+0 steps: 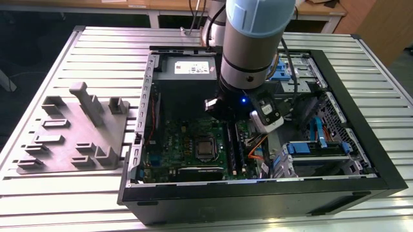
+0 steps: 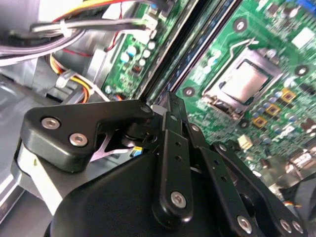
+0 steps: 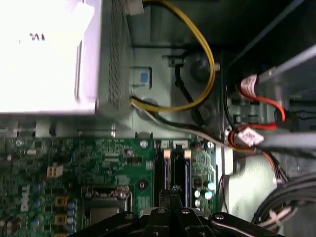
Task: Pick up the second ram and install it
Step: 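Press down the second ram until it locks into place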
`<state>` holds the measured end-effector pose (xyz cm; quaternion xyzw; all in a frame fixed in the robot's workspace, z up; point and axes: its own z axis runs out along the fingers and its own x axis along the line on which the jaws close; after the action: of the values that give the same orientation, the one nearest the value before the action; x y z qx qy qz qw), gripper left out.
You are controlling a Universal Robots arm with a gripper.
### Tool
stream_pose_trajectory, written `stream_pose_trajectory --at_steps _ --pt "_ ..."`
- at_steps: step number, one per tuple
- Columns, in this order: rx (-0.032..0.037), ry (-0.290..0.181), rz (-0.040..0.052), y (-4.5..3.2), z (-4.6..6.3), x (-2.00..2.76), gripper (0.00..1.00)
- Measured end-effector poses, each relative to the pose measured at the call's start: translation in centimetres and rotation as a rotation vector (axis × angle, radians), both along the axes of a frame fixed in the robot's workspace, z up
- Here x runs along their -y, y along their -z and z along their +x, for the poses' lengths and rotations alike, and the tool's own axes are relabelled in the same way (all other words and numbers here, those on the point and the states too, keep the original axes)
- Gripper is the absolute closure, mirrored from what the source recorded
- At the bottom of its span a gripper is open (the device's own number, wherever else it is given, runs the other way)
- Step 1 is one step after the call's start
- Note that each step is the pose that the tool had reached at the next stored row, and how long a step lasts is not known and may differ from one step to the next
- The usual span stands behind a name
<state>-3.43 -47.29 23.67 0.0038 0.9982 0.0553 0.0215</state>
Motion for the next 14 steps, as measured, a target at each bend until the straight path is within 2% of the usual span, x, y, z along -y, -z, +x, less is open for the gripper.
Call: stream_pose_trajectory --at_steps 5,14 --pt "0.0001 0.000 0.0001 0.01 0.0 1.50 0.90" --pt "0.0000 0.000 0.0001 0.02 0.0 4.50 0.90"
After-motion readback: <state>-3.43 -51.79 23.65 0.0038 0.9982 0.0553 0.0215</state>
